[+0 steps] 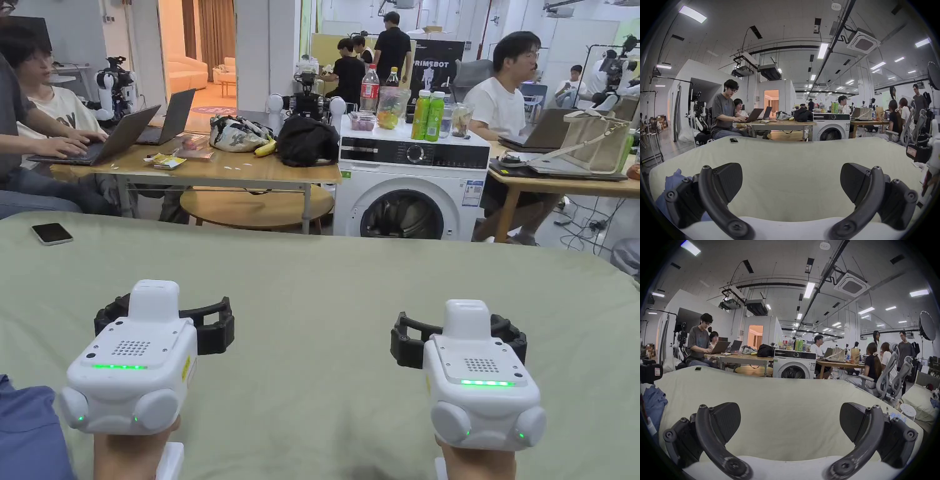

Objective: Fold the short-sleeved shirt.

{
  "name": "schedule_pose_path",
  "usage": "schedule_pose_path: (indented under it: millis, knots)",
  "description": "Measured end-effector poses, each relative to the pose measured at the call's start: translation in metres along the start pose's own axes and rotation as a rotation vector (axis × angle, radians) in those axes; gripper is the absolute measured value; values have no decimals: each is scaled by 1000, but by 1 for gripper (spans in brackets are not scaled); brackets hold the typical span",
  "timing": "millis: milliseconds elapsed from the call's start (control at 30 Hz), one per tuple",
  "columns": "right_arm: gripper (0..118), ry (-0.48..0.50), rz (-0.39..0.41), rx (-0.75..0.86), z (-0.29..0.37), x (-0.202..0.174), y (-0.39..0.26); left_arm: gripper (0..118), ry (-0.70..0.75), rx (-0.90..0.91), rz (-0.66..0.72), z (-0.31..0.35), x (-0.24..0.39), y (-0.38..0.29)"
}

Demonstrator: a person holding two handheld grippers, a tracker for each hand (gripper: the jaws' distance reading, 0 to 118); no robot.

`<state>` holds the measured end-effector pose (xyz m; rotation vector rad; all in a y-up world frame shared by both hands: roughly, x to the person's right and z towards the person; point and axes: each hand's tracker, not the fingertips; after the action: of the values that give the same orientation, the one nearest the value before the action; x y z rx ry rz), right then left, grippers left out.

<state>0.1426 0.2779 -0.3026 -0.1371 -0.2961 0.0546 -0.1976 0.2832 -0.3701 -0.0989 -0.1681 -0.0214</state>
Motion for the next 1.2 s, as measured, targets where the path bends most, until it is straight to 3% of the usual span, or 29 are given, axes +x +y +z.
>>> schedule_pose_path:
  millis: [933, 1000, 1100, 1133, 1200]
  knots:
    - [117, 0, -30, 42, 6, -2, -2, 117, 41, 47, -46, 12, 5, 8]
    - [104, -2, -37, 49, 8, -2, -2, 117, 29, 48, -39, 13, 6, 9]
    - [38, -9, -54, 40, 9, -2, 2, 98, 35, 48, -41, 14, 8, 11]
    - [15, -10, -70, 32, 9, -1, 2, 77, 35, 49, -37, 14, 8, 11]
    - [9, -12, -97, 30, 9, 3, 3, 28, 33, 42, -18, 12, 8, 11]
